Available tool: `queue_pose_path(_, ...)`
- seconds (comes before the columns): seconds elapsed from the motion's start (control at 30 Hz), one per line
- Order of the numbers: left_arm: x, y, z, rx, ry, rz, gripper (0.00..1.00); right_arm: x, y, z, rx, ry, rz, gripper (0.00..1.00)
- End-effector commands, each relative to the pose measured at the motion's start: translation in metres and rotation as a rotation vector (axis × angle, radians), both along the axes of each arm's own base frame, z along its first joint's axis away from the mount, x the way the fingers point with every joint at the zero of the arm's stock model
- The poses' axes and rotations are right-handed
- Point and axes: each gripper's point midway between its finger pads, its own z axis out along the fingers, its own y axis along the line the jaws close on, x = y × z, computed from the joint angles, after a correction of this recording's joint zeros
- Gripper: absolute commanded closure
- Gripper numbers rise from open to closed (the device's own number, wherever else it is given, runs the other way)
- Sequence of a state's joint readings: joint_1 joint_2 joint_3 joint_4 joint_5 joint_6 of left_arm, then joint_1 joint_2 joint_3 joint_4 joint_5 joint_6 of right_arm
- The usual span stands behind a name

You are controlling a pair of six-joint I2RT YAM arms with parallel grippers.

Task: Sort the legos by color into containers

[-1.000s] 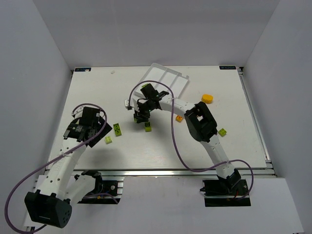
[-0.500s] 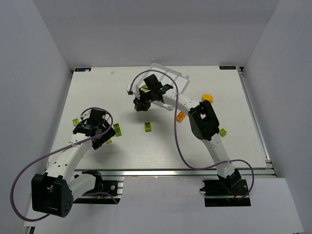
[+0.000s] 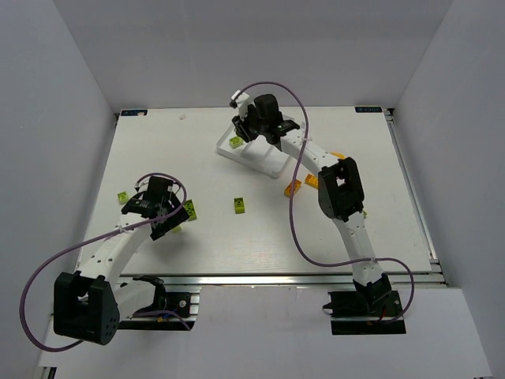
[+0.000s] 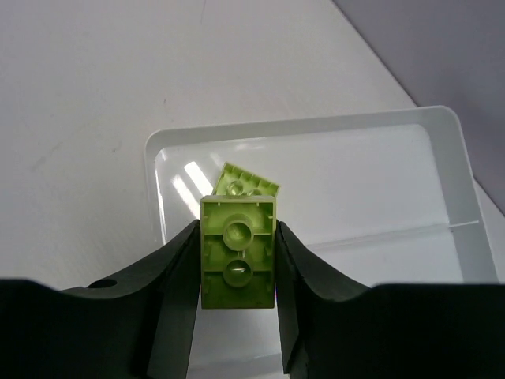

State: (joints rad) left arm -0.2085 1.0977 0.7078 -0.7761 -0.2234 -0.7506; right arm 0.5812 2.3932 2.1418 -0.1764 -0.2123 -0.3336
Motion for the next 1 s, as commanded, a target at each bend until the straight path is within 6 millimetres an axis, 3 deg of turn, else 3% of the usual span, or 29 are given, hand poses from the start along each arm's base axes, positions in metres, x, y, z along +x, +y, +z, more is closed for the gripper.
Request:
queue_pose_path(0.0, 0.003, -0.004, -0.001, -0.012, -0.009, -0.029, 0.15, 0.025, 0.013, 0.021, 0.08, -0.092, -0.057, 0.97)
queue_pose_path(0.03, 0.001, -0.005, -0.003, -0.014, 0.0, -0.032, 0.15, 0.029, 0.013, 0.019, 0.085, -0.101, -0.06, 0.94)
queue_pose_path(0.07, 0.001, -0.005, -0.005, -0.016, 0.004, -0.032, 0.15, 0.031, 0.014, 0.009, 0.079, -0.093, -0.06, 0.83)
queue_pose_path(0.13, -0.001, -0.006, -0.009, -0.018, 0.023, -0.033, 0.15, 0.035, 0.015, 0.009, 0.091, -0.109, -0.064, 0.74)
queue_pose_path(0.17, -0.001, -0.006, -0.01, -0.021, 0.025, -0.032, 0.15, 0.036, 0.017, 0.001, 0.086, -0.103, -0.064, 0.6)
queue_pose_path(0.27, -0.002, -0.007, -0.013, -0.023, 0.033, -0.031, 0.15, 0.043, 0.022, 0.001, 0.109, -0.122, -0.068, 0.4)
queue_pose_path(0.37, 0.0, -0.007, -0.017, -0.023, 0.048, -0.029, 0.15, 0.043, 0.021, 0.002, 0.114, -0.123, -0.069, 0.28)
queue_pose_path(0.43, 0.002, -0.007, -0.02, -0.018, 0.056, -0.029, 0.15, 0.039, 0.019, 0.002, 0.126, -0.105, -0.066, 0.24)
queue_pose_path(0.6, 0.01, -0.008, -0.025, -0.007, 0.062, -0.034, 0.15, 0.023, 0.002, 0.04, 0.192, -0.075, -0.049, 0.23)
queue_pose_path(0.63, 0.013, -0.007, -0.026, -0.003, 0.06, -0.034, 0.16, 0.012, 0.001, 0.066, 0.239, -0.073, -0.024, 0.24)
queue_pose_path(0.67, 0.013, -0.007, -0.031, 0.004, 0.08, -0.036, 0.16, 0.004, -0.006, 0.058, 0.238, -0.035, -0.018, 0.24)
queue_pose_path(0.73, 0.014, -0.006, -0.036, 0.014, 0.094, -0.042, 0.17, -0.008, -0.014, 0.07, 0.28, -0.013, 0.01, 0.26)
queue_pose_path(0.77, 0.015, -0.006, -0.038, 0.019, 0.106, -0.043, 0.19, -0.017, -0.02, 0.091, 0.311, -0.018, 0.016, 0.26)
queue_pose_path(0.8, 0.013, -0.006, -0.044, 0.023, 0.132, -0.046, 0.22, -0.026, -0.026, 0.081, 0.312, 0.022, 0.025, 0.26)
queue_pose_path(0.83, 0.014, -0.006, -0.046, 0.026, 0.14, -0.047, 0.27, -0.03, -0.033, 0.084, 0.322, 0.032, 0.023, 0.26)
queue_pose_path(0.87, 0.013, -0.006, -0.048, 0.028, 0.149, -0.049, 0.3, -0.038, -0.036, 0.1, 0.345, 0.026, 0.033, 0.27)
queue_pose_path(0.9, 0.012, -0.005, -0.05, 0.029, 0.158, -0.047, 0.33, -0.044, -0.041, 0.095, 0.345, 0.052, 0.034, 0.28)
queue_pose_path(0.97, 0.011, -0.004, -0.054, 0.037, 0.167, -0.045, 0.42, -0.051, -0.052, 0.109, 0.363, 0.052, 0.039, 0.28)
